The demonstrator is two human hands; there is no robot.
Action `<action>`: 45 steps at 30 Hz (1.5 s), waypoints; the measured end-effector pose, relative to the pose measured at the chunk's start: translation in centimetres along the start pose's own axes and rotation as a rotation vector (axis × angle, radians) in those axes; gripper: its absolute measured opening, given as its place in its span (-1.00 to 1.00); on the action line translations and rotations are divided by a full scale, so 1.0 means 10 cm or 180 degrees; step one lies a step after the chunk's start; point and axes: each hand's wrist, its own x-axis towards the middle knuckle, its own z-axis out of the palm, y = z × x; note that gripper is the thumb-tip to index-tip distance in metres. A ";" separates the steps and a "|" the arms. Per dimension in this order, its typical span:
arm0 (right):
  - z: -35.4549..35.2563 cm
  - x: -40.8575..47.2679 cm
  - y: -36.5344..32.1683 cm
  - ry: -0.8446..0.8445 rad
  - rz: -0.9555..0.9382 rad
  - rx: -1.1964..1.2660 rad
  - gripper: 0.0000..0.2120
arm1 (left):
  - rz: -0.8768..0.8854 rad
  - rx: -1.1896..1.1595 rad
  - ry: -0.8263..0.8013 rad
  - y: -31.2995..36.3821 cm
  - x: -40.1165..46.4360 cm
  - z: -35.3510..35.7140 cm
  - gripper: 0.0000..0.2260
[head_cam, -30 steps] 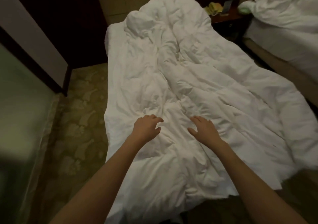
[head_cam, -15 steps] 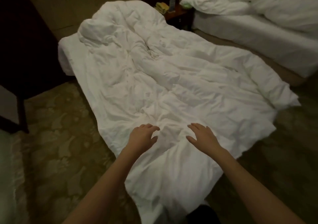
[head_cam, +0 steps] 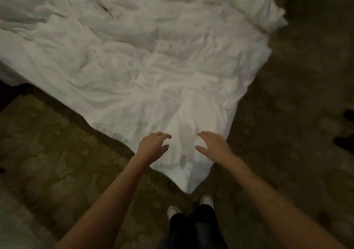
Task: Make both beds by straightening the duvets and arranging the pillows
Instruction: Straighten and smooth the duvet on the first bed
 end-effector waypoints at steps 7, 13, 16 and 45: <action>0.77 -0.06 0.08 0.0093 0.0205 0.0337 -0.42 | 0.0440 -0.0010 -0.0138 -0.23 0.12 0.81 -0.57; 1.22 0.39 0.13 0.0645 0.0487 0.0555 -0.34 | 0.1142 -0.0311 0.0396 -0.51 0.70 1.37 -0.39; 1.47 0.58 0.21 0.0793 0.0601 0.0667 -0.34 | 0.1319 -0.0308 0.0703 -0.63 0.94 1.60 -0.48; 0.42 -1.09 -1.48 0.1697 0.0356 0.0575 -0.83 | 0.0796 -0.0659 0.0963 -0.40 -0.82 -0.06 -0.77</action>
